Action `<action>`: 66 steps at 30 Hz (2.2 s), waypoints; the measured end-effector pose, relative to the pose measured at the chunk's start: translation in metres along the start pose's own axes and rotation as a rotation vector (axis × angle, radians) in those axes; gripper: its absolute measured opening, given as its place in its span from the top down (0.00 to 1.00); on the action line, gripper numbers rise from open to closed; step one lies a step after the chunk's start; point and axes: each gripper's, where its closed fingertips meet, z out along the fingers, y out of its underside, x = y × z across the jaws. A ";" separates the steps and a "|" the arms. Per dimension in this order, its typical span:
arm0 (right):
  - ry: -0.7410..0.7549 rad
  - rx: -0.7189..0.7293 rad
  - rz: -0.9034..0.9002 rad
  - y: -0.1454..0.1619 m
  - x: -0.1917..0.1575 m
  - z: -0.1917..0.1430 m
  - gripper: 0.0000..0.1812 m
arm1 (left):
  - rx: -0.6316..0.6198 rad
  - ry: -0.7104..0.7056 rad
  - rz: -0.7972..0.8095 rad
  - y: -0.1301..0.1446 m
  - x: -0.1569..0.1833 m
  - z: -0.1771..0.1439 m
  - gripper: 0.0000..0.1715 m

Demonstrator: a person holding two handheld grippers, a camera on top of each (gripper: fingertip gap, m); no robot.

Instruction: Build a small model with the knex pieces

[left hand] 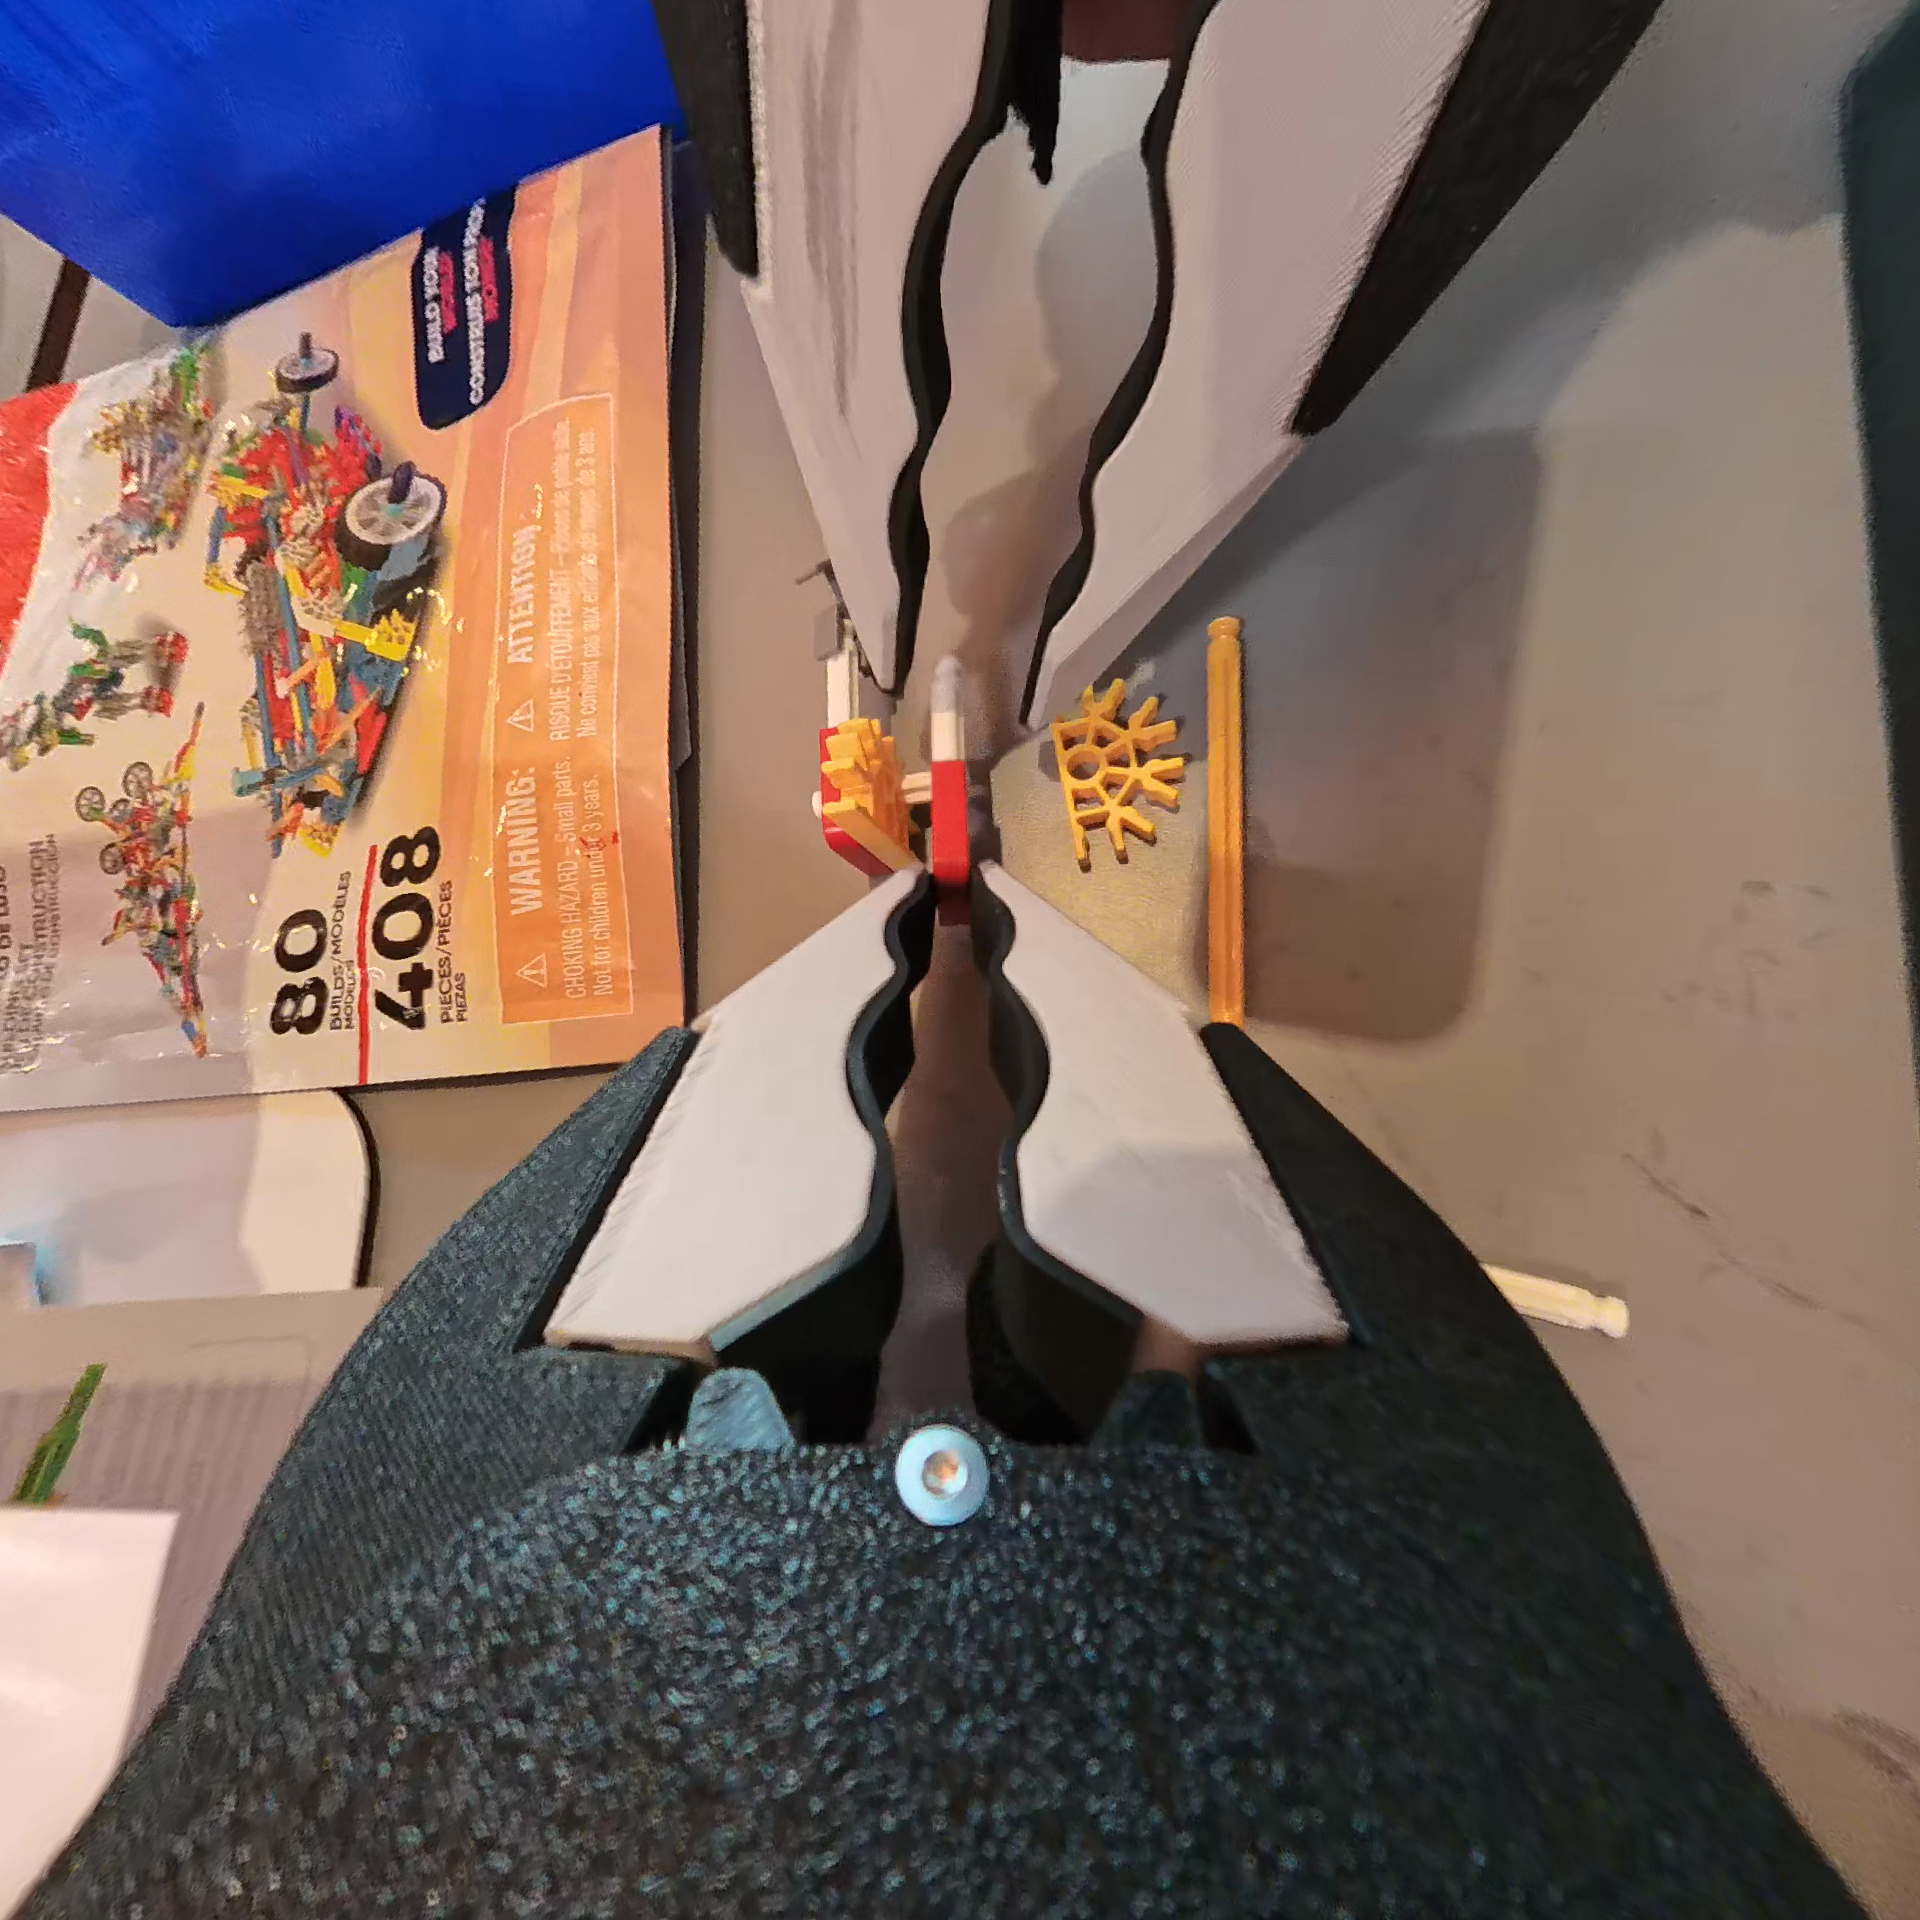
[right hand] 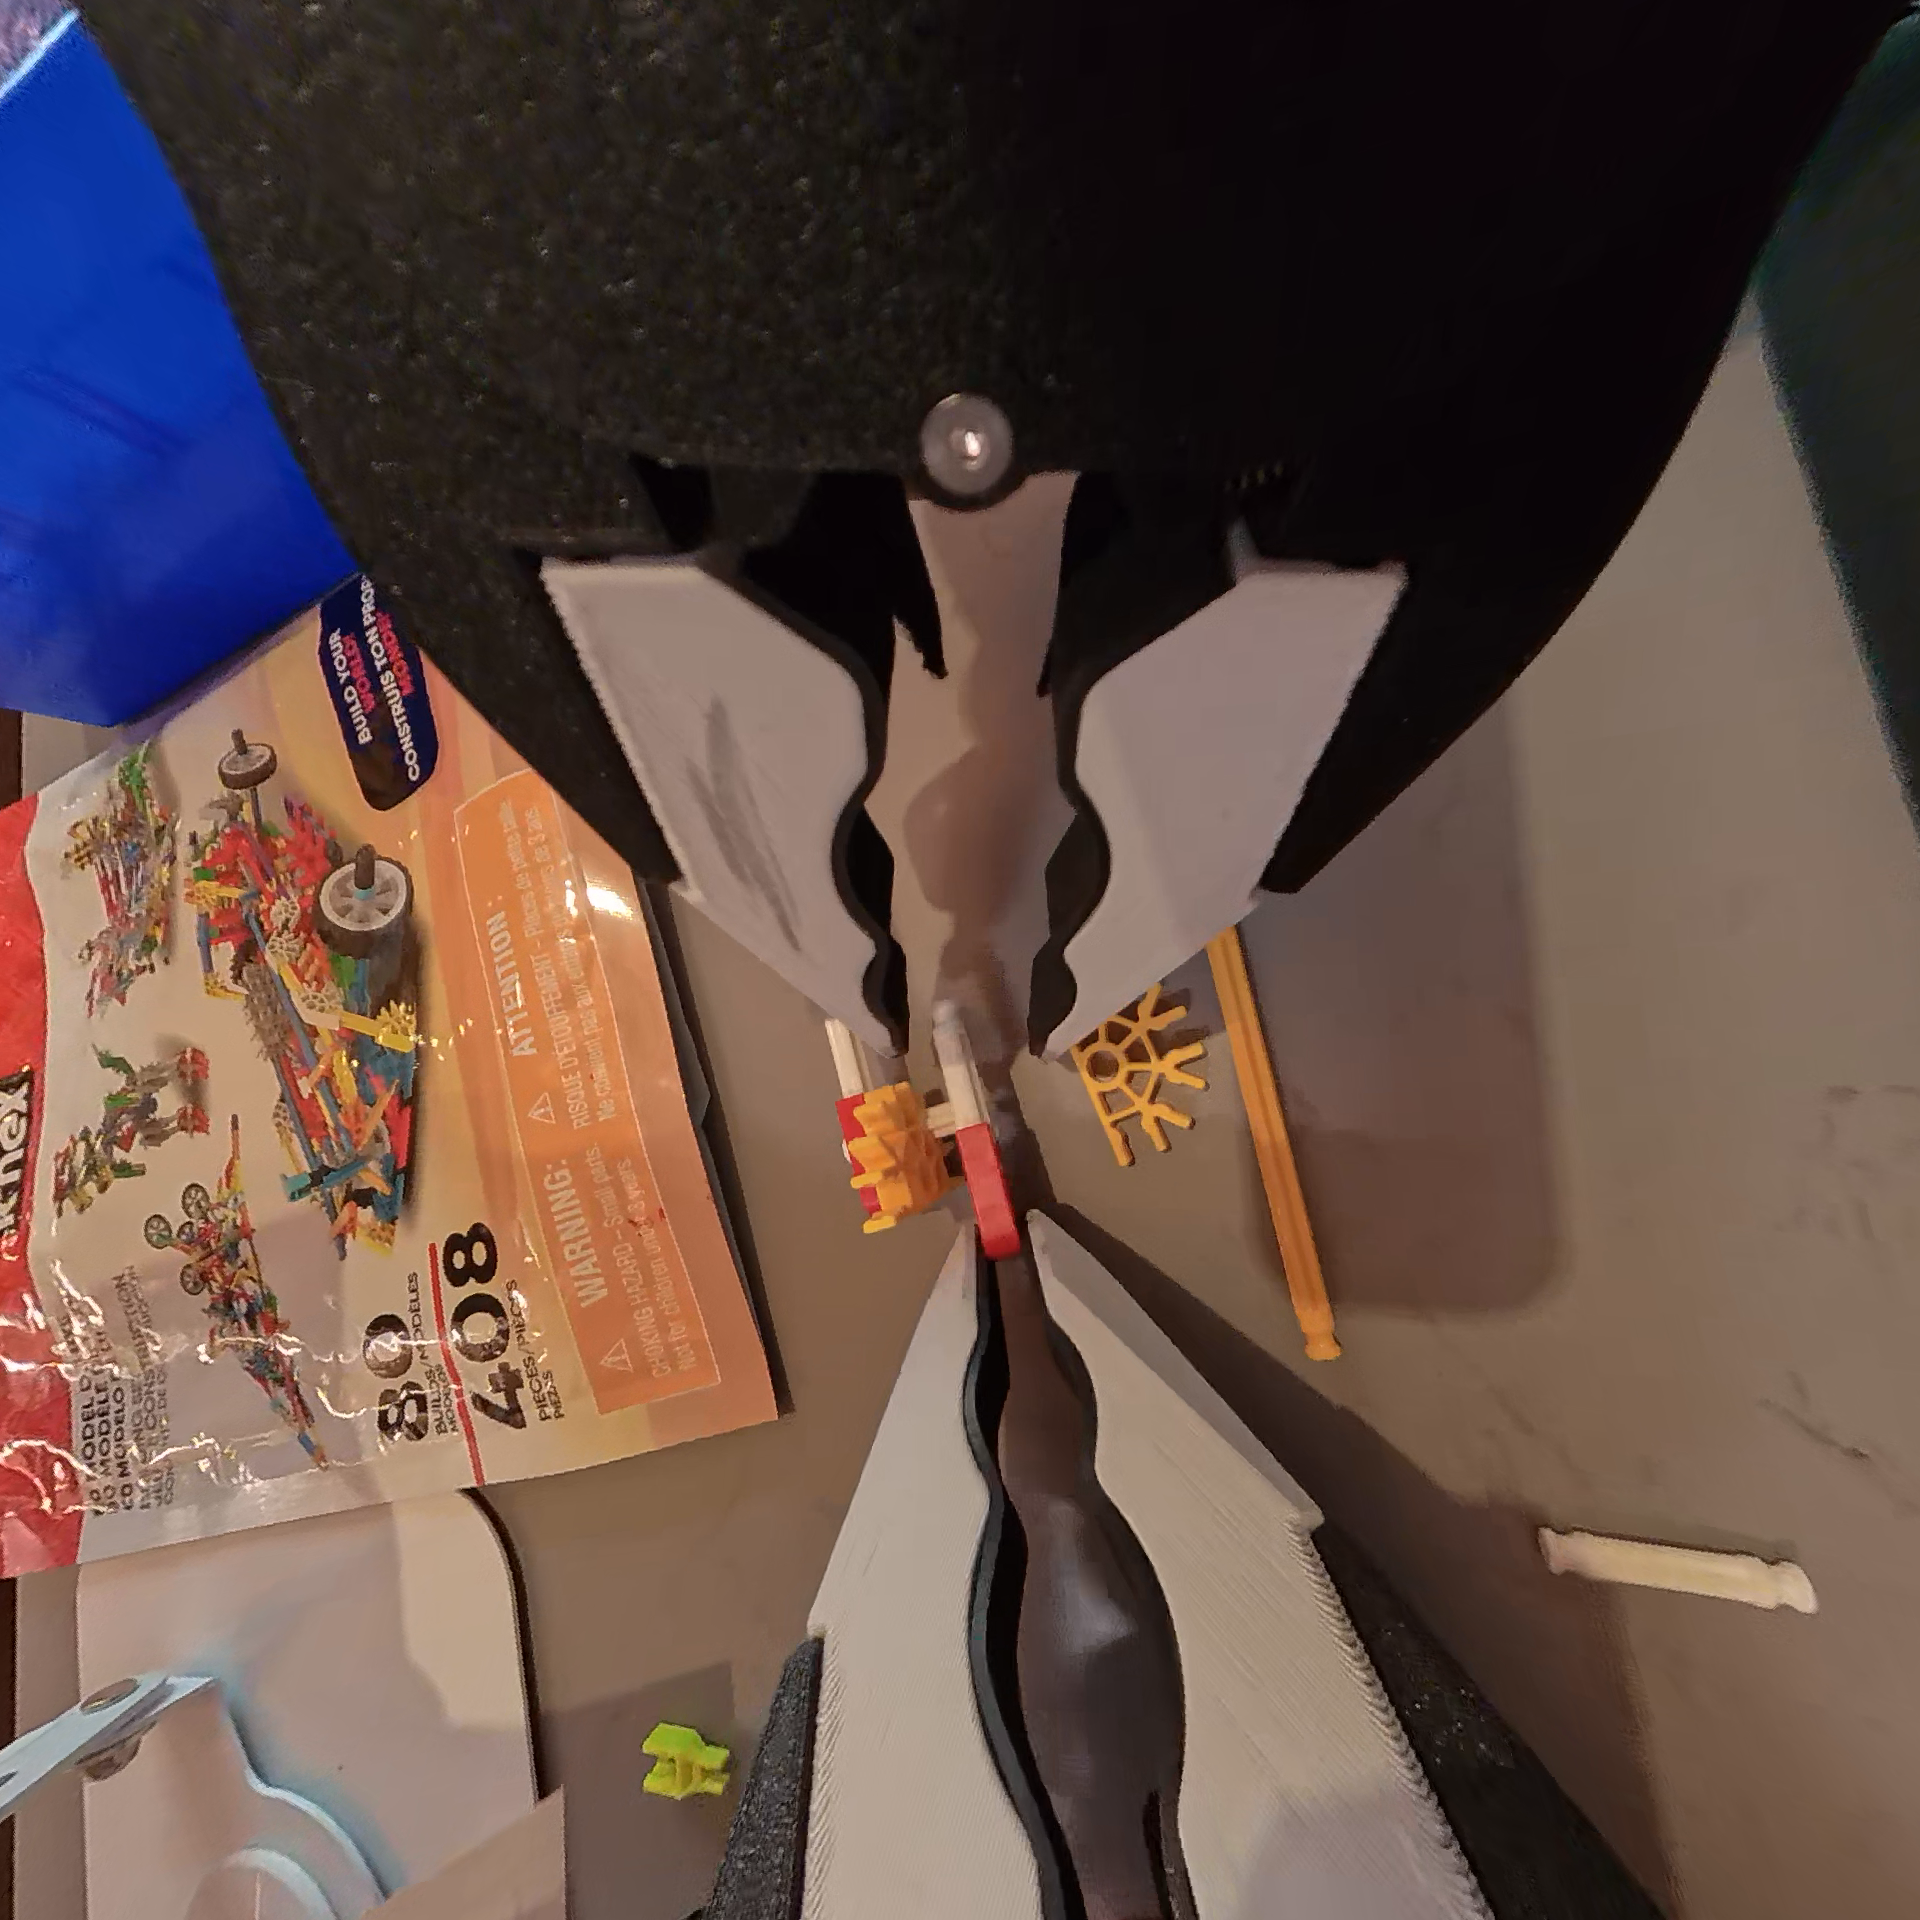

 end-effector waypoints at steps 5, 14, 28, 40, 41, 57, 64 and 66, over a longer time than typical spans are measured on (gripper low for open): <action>-0.014 0.001 -0.007 0.001 -0.001 -0.001 0.93 | 0.039 0.020 -0.018 -0.011 0.001 -0.005 0.97; -0.032 0.006 0.001 0.003 0.004 -0.004 0.97 | 0.051 0.016 -0.060 -0.013 -0.007 -0.001 0.96; -0.051 -0.006 0.004 0.006 0.007 -0.004 0.97 | 0.034 -0.062 -0.042 -0.007 -0.022 -0.004 0.88; -0.053 0.007 0.008 0.001 0.021 -0.011 0.97 | 0.109 -0.024 -0.041 -0.023 -0.023 -0.012 1.00; -0.035 0.014 0.011 -0.001 0.026 -0.012 0.97 | 0.119 -0.023 -0.060 -0.024 -0.027 -0.014 1.00; 0.039 0.095 0.019 0.002 0.060 -0.004 0.89 | 0.181 0.044 -0.329 -0.024 -0.058 -0.001 1.00; -0.030 0.045 0.058 -0.002 0.039 0.015 0.85 | 0.075 -0.003 -0.204 -0.008 -0.065 0.010 0.96; -0.044 0.044 0.089 -0.004 0.037 0.021 0.84 | 0.063 0.017 -0.203 -0.005 -0.060 0.012 0.96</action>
